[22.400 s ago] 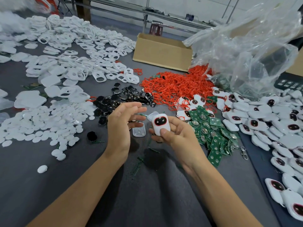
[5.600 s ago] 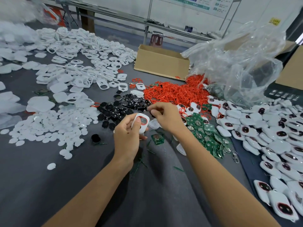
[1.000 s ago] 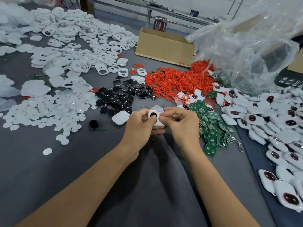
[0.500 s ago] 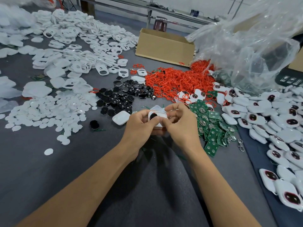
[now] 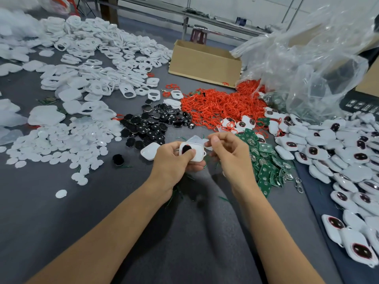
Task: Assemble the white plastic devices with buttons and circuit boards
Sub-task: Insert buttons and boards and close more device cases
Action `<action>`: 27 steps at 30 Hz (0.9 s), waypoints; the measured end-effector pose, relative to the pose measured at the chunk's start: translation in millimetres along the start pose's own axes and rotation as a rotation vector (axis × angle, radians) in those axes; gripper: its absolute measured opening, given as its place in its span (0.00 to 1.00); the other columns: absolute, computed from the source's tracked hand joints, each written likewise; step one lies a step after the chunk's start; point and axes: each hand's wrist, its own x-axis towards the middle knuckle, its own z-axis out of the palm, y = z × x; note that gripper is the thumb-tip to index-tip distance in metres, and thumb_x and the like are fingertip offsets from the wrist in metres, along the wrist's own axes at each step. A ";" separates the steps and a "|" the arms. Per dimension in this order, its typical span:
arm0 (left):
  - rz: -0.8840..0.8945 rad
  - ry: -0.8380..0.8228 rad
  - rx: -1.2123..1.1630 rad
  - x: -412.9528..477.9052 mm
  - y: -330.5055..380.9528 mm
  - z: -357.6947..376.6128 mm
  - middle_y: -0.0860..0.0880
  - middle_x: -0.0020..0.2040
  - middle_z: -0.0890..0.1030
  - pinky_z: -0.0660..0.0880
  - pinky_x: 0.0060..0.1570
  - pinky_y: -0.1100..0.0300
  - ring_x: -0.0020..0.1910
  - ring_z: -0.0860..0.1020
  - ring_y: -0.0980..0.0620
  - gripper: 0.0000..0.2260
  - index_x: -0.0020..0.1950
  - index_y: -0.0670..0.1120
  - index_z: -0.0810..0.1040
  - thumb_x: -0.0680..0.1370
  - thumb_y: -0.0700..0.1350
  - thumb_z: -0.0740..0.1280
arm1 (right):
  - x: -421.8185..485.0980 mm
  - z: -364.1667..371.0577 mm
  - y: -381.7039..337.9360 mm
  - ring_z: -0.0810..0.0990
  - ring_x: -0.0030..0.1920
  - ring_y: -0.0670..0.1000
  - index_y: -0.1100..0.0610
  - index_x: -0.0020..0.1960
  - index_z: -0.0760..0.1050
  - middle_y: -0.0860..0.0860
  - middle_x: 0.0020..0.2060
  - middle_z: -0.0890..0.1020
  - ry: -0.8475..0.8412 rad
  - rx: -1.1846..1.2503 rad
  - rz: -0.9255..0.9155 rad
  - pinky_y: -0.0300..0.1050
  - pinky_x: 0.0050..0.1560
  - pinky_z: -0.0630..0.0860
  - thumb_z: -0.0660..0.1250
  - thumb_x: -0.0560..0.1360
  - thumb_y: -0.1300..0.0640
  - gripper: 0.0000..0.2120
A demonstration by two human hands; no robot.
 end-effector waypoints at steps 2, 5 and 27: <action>0.007 0.034 0.034 0.2 -0.9 0.1 0.42 0.36 0.83 0.79 0.31 0.63 0.30 0.83 0.48 0.06 0.45 0.39 0.77 0.78 0.31 0.63 | 2.7 -4.5 1.4 0.77 0.37 0.49 0.55 0.45 0.78 0.53 0.40 0.83 0.077 -0.130 -0.078 0.45 0.43 0.74 0.63 0.77 0.64 0.08; 0.035 0.119 0.073 2.4 -1.5 -3.7 0.39 0.38 0.82 0.79 0.29 0.63 0.30 0.83 0.49 0.06 0.47 0.38 0.76 0.79 0.31 0.62 | 5.4 -15.4 1.9 0.78 0.38 0.43 0.52 0.43 0.78 0.48 0.40 0.84 0.157 -0.338 -0.149 0.33 0.42 0.72 0.62 0.75 0.69 0.14; 0.067 0.059 0.170 -3.8 0.3 -7.3 0.40 0.45 0.82 0.81 0.31 0.58 0.33 0.84 0.45 0.08 0.52 0.38 0.78 0.78 0.30 0.61 | 14.8 -40.6 20.3 0.70 0.54 0.59 0.57 0.51 0.77 0.56 0.51 0.77 -0.049 -1.039 -0.145 0.48 0.56 0.64 0.65 0.70 0.64 0.10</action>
